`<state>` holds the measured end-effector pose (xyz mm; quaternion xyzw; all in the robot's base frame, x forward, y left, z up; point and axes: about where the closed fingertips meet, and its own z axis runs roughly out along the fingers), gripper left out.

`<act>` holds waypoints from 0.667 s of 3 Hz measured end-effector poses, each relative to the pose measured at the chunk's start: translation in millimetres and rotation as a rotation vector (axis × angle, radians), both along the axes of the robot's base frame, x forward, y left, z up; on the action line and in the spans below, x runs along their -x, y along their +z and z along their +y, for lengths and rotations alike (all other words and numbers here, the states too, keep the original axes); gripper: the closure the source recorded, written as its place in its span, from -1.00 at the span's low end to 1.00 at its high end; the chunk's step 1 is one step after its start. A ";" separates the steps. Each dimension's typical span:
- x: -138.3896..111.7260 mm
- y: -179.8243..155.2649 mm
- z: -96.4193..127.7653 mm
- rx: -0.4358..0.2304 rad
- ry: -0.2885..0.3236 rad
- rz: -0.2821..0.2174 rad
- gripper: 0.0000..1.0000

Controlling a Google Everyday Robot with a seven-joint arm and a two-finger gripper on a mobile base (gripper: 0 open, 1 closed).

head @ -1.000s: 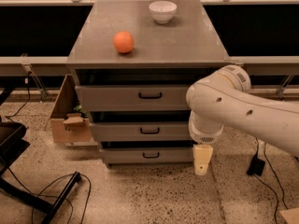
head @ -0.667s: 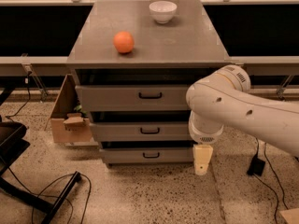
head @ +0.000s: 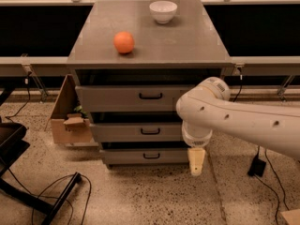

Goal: Open middle drawer

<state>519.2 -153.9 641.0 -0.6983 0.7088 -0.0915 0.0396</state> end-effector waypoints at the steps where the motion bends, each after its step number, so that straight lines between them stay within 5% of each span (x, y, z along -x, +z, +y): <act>1: -30.9 -49.1 -4.4 0.004 0.008 0.016 -1.00; 2: -59.6 -88.5 -5.5 0.003 0.006 0.022 -1.00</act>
Offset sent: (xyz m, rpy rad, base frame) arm 0.0960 -0.0056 -0.1340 0.0008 0.0252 0.0028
